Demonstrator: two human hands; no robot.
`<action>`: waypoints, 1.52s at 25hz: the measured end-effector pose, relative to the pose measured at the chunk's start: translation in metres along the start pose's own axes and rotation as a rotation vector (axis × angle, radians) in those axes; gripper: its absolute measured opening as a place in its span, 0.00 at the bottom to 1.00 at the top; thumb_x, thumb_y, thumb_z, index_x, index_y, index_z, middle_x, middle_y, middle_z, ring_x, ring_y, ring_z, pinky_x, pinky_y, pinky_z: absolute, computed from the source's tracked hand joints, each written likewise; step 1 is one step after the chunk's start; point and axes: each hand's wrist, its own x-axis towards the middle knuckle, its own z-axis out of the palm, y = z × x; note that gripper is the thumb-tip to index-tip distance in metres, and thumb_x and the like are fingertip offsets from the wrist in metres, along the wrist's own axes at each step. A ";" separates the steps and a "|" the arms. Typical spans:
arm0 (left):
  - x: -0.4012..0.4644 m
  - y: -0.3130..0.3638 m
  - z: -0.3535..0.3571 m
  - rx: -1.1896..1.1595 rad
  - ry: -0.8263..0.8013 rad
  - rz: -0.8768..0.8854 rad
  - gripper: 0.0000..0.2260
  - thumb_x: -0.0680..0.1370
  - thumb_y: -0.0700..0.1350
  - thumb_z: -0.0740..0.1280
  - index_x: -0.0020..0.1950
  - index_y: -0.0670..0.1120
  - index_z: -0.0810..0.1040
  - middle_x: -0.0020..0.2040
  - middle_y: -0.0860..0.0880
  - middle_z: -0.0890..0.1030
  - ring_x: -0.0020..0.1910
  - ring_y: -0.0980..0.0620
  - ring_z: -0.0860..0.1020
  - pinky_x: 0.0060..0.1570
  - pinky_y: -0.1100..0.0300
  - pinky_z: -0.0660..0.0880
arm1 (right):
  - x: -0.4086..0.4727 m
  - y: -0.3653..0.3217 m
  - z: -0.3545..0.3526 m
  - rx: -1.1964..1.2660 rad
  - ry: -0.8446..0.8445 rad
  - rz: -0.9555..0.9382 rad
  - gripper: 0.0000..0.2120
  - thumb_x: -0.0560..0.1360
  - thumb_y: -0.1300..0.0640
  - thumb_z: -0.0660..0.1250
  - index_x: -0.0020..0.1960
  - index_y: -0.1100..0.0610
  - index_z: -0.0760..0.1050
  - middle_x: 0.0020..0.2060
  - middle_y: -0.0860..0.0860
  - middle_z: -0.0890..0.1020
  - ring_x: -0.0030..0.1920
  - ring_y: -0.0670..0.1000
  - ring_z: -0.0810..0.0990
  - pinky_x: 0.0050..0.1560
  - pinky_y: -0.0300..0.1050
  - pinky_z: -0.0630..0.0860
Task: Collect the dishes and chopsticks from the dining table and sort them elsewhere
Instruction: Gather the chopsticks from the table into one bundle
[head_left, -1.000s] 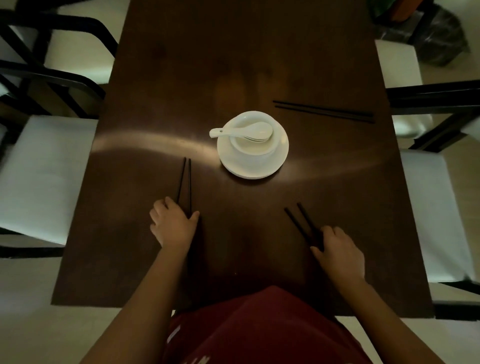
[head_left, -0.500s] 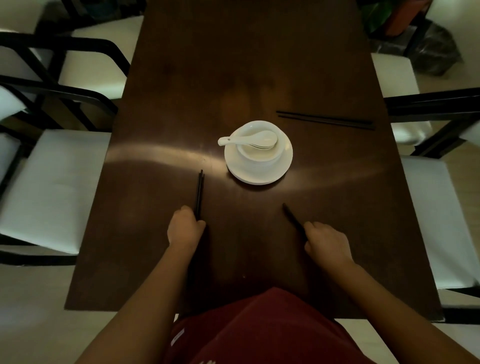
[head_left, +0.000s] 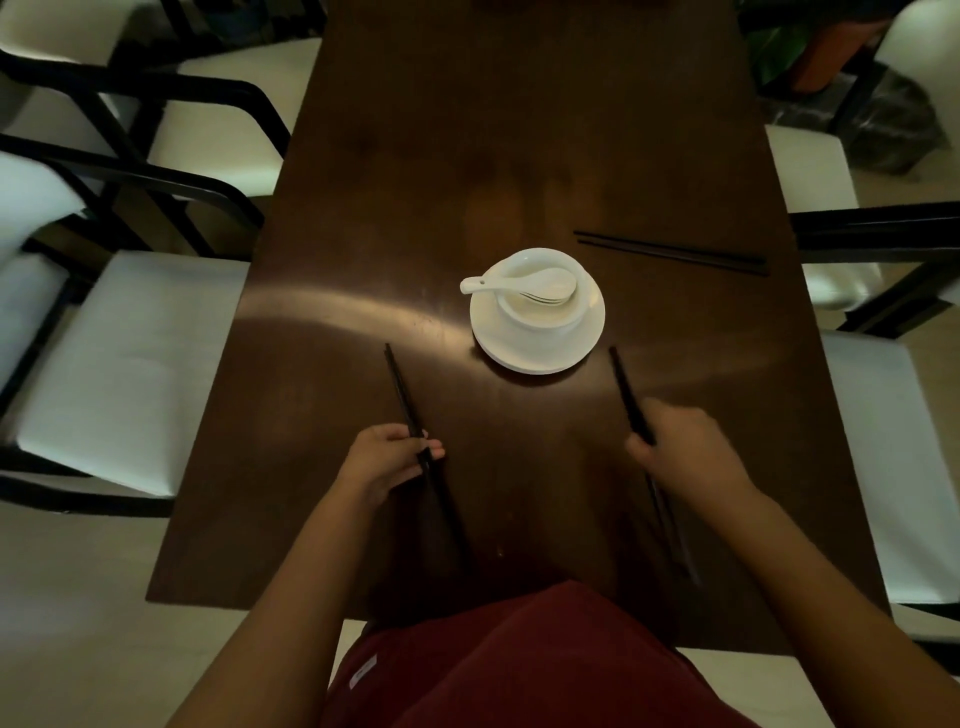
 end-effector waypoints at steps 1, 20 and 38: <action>-0.005 0.003 0.003 -0.047 -0.050 0.001 0.09 0.76 0.31 0.61 0.56 0.36 0.72 0.46 0.40 0.81 0.31 0.54 0.83 0.31 0.64 0.80 | -0.002 -0.006 -0.012 0.130 0.134 0.019 0.07 0.72 0.58 0.67 0.49 0.58 0.75 0.38 0.53 0.80 0.36 0.53 0.79 0.31 0.40 0.70; -0.058 0.040 0.088 -0.633 -0.339 -0.071 0.13 0.81 0.39 0.53 0.45 0.38 0.75 0.30 0.45 0.83 0.33 0.52 0.82 0.44 0.58 0.77 | -0.016 -0.077 0.027 0.837 0.317 -0.390 0.03 0.72 0.60 0.68 0.42 0.59 0.75 0.41 0.51 0.80 0.44 0.43 0.78 0.45 0.37 0.76; -0.045 0.056 0.104 -0.686 -0.250 0.036 0.07 0.78 0.36 0.58 0.51 0.42 0.75 0.41 0.45 0.78 0.39 0.52 0.80 0.42 0.49 0.77 | 0.151 0.081 -0.058 0.139 0.274 0.087 0.17 0.75 0.58 0.64 0.64 0.58 0.72 0.60 0.58 0.77 0.58 0.57 0.75 0.56 0.49 0.72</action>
